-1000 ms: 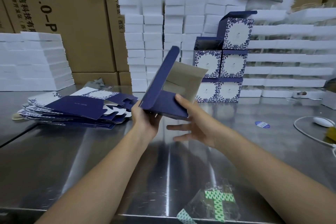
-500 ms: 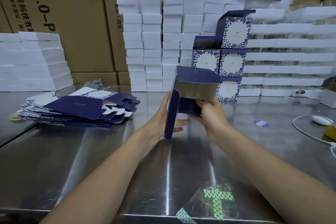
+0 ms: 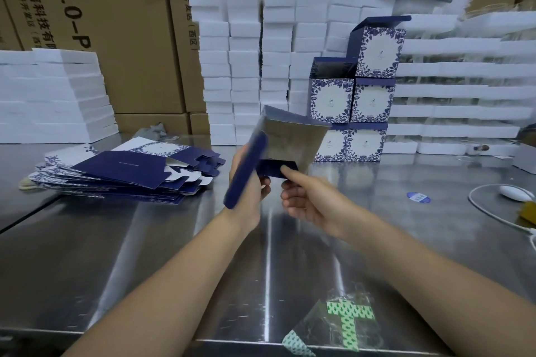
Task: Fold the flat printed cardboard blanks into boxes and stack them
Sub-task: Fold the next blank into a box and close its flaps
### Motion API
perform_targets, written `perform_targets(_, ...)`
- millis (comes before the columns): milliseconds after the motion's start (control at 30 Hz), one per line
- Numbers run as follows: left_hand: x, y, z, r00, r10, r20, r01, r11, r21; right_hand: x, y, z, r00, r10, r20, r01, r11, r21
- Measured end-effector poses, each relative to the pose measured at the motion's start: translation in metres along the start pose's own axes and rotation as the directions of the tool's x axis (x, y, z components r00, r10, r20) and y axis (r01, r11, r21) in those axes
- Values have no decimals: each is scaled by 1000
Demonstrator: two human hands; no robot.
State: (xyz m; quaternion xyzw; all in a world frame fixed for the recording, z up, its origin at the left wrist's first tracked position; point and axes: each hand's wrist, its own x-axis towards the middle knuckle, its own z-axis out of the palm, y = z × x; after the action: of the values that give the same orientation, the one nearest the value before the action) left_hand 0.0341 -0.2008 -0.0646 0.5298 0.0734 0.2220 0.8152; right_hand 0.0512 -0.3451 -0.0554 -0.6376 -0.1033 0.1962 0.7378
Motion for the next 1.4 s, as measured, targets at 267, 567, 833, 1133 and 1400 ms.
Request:
perform_targets(267, -18, 3, 16, 982, -184, 38, 176, 972, 153, 0, -4, 3, 972, -170, -160, 182, 981, 68)
perform_targets(567, -28, 7, 25, 971, -236, 46, 225, 959, 173, -9, -7, 3, 982, -140, -129, 132, 989, -71)
perform_targets(833, -31, 3, 27, 978, -153, 145, 101, 945, 311, -8, -6, 8, 981, -185, -52, 183, 982, -48)
perform_targets(1133, -27, 7, 24, 986, -152, 66, 132, 960, 246, -10, -7, 6, 977, -145, -158, 142, 989, -33)
perform_targets(1400, -22, 7, 25, 993, -121, 3, 119, 977, 178, -8, -12, 0, 970, -121, -210, 118, 993, -26)
